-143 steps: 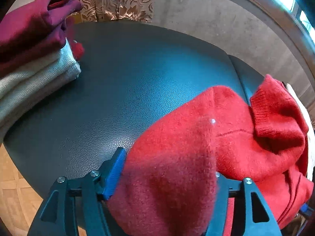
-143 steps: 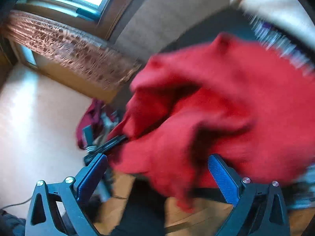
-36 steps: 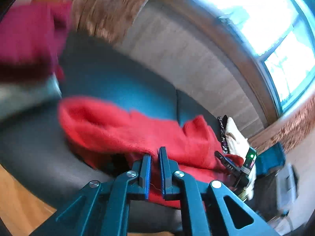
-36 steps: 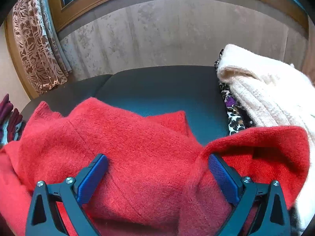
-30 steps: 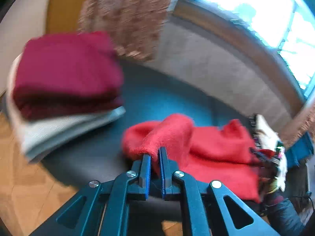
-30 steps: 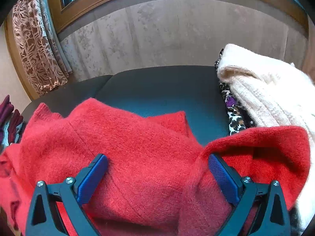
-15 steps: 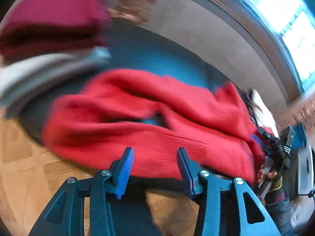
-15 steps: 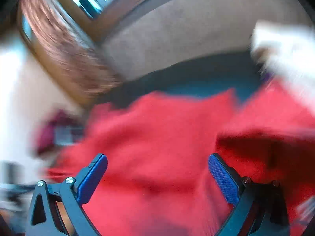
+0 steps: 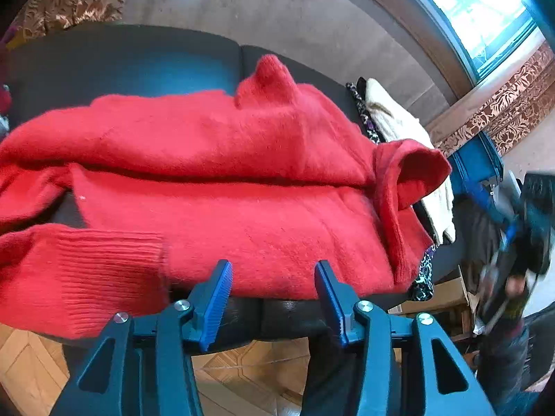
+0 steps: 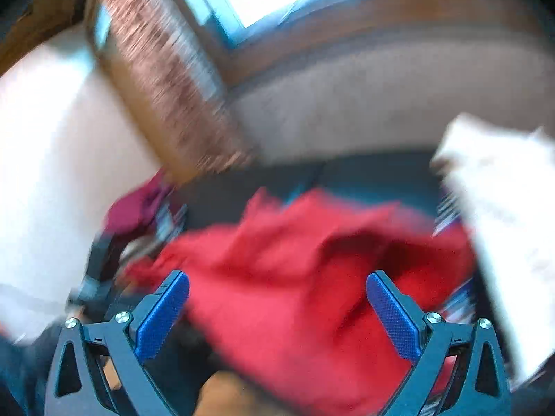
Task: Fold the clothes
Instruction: 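Grasp the red sweater edge with the left tool and lift it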
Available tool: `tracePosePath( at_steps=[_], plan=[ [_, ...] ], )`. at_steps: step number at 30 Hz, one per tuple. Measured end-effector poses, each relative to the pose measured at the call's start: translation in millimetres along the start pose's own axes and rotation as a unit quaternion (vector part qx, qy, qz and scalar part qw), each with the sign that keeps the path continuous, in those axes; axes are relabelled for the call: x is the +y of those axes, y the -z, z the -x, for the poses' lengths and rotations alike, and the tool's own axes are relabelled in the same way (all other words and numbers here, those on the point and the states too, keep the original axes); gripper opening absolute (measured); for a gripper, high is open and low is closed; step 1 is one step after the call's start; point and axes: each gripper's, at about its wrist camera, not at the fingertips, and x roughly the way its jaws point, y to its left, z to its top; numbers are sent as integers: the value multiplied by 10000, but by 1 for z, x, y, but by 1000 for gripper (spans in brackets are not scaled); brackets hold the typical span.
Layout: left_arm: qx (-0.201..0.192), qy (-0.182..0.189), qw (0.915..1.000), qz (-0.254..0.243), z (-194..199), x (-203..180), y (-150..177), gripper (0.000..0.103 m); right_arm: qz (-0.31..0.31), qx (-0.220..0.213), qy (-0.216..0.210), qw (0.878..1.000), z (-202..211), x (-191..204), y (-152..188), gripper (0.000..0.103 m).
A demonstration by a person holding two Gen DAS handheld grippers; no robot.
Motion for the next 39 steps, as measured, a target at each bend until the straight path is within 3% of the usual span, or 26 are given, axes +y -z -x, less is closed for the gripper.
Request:
tracePosePath(
  at_steps=[3,6,10,12,14,16,21,24,27,29,34,37,39],
  plan=[
    [36,118,9999,39,-10,-3,-4,50,-256,-136,345,9990,-15,-31,-34,103],
    [67,239,9997,76,-20,-5,-9,51,-305,350,817,9956,-60,-64,-55,103],
    [-18,454,9989,102,-28,-9,-22,51,-1496,1300,414,9793,-116,-117,-38,103],
    [-12,528,9984,177,-33,-7,-29,52,-1705,1583,166,9724,-132,-118,-22,103],
    [28,656,9972,353,-38,-1,-37,52,-1729,1571,-405,9715,-129,-98,-4,103],
    [71,826,9948,584,-42,6,-45,54,-1258,1461,-941,9767,-116,-58,9,103],
    [13,1036,9906,891,-38,13,-57,56,-41,1526,-1476,9772,-96,37,64,103],
    [-10,1092,9912,742,-33,1,-61,58,69,1342,-1401,9810,-96,52,97,103],
    [36,1164,9918,526,-33,-16,-66,64,48,734,-1457,9866,-86,56,117,103],
    [124,1105,9929,426,-41,-29,-71,64,292,470,-1244,9907,-82,65,130,103],
    [295,942,9936,558,-65,-53,-91,64,1040,575,-785,9898,-84,86,142,103],
    [349,826,9938,661,-77,-64,-108,72,1185,603,-718,9885,-85,88,143,103],
    [427,560,9953,658,-88,-70,-117,72,1150,541,-739,9891,-85,89,144,103]
  ],
)
